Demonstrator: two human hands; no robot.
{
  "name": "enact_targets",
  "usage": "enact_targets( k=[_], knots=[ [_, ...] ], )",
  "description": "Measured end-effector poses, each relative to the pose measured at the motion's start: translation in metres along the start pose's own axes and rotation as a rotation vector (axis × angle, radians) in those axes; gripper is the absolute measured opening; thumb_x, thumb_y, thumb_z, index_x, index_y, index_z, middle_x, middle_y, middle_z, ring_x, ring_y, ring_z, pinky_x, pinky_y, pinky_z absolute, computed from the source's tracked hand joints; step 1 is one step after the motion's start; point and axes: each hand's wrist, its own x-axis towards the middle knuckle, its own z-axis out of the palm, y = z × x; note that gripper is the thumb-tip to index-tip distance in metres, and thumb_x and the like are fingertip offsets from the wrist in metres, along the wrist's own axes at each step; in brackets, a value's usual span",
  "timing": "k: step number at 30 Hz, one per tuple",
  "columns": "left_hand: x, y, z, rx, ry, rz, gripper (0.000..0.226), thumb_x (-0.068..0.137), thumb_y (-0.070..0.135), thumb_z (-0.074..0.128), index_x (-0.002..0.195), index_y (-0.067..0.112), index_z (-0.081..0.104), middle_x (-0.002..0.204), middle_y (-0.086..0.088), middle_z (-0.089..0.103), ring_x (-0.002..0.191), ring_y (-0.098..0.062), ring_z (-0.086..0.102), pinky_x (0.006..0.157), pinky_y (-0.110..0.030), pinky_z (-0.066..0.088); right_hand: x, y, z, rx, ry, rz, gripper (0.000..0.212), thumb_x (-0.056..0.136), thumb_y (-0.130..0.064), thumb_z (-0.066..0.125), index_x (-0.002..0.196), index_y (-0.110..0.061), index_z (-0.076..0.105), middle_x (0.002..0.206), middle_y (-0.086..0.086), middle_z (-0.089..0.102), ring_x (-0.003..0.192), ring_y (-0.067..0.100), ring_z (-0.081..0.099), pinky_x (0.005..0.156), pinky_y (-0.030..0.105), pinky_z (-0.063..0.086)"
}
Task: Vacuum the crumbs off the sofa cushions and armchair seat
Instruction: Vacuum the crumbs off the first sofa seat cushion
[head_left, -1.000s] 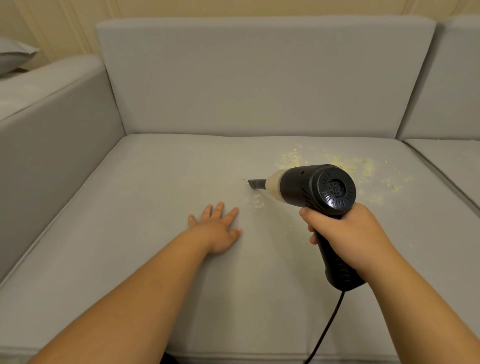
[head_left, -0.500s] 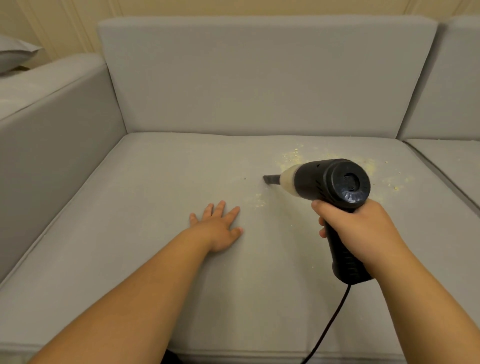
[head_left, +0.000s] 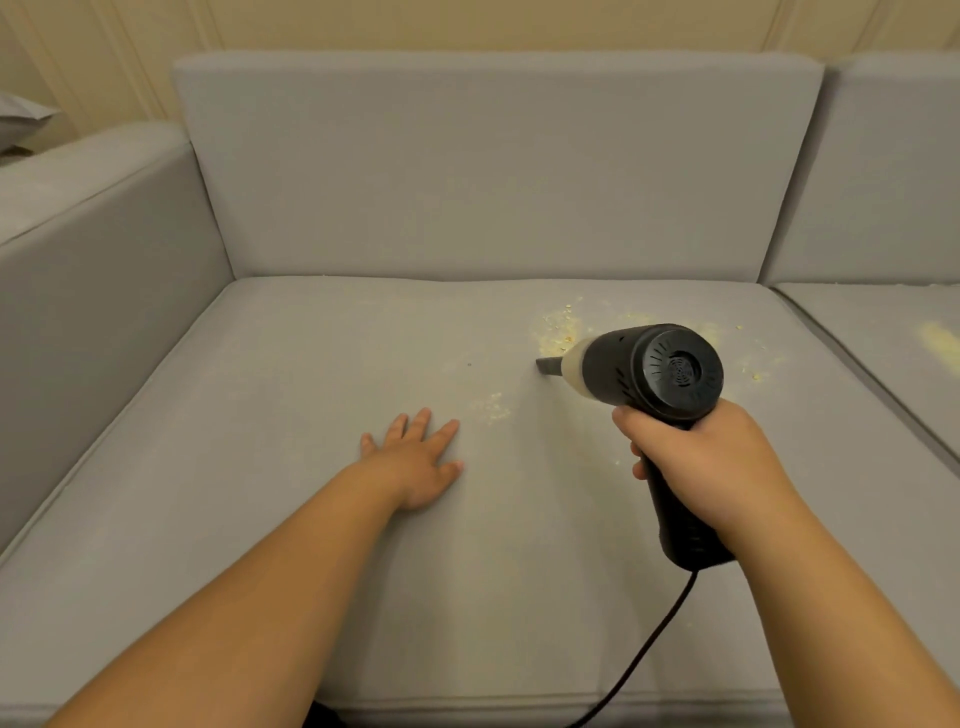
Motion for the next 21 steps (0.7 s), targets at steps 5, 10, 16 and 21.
enact_targets(
  k=[5, 10, 16, 21],
  knots=[
    [-0.011, -0.002, -0.001, 0.017, -0.006, -0.022, 0.073, 0.101, 0.071, 0.027, 0.161, 0.05, -0.007, 0.172, 0.007, -0.02, 0.159, -0.024, -0.015, 0.121, -0.069, -0.001, -0.008, -0.003, 0.006, -0.067, -0.079, -0.064, 0.01, 0.088, -0.032, 0.073, 0.089, -0.023, 0.071, 0.078, 0.007, 0.076, 0.067, 0.015, 0.076, 0.077, 0.041, 0.061],
    [-0.022, -0.009, 0.003, 0.009, -0.042, -0.037, 0.086, 0.092, 0.083, 0.033, 0.16, 0.052, -0.008, 0.171, 0.01, -0.021, 0.159, -0.022, -0.016, 0.121, -0.07, 0.0, -0.021, -0.008, 0.009, -0.062, -0.183, -0.075, 0.01, 0.089, -0.032, 0.074, 0.089, -0.022, 0.072, 0.079, 0.008, 0.076, 0.067, 0.015, 0.076, 0.071, 0.036, 0.058],
    [-0.029, -0.016, 0.011, 0.006, -0.026, -0.03, 0.088, 0.091, 0.084, 0.034, 0.16, 0.052, -0.012, 0.17, 0.011, -0.023, 0.158, -0.021, -0.017, 0.121, -0.069, -0.001, -0.031, -0.01, 0.004, -0.048, -0.177, -0.069, 0.017, 0.089, -0.03, 0.075, 0.09, -0.014, 0.072, 0.082, 0.01, 0.076, 0.064, 0.014, 0.075, 0.065, 0.03, 0.054],
    [-0.03, -0.015, 0.013, -0.012, -0.012, -0.028, 0.085, 0.092, 0.083, 0.03, 0.16, 0.052, -0.01, 0.171, 0.011, -0.022, 0.159, -0.021, -0.017, 0.121, -0.069, -0.002, -0.033, -0.006, 0.002, -0.085, -0.079, -0.089, 0.013, 0.087, -0.03, 0.074, 0.086, -0.019, 0.069, 0.08, 0.009, 0.075, 0.065, 0.016, 0.076, 0.067, 0.033, 0.055]
  ],
)
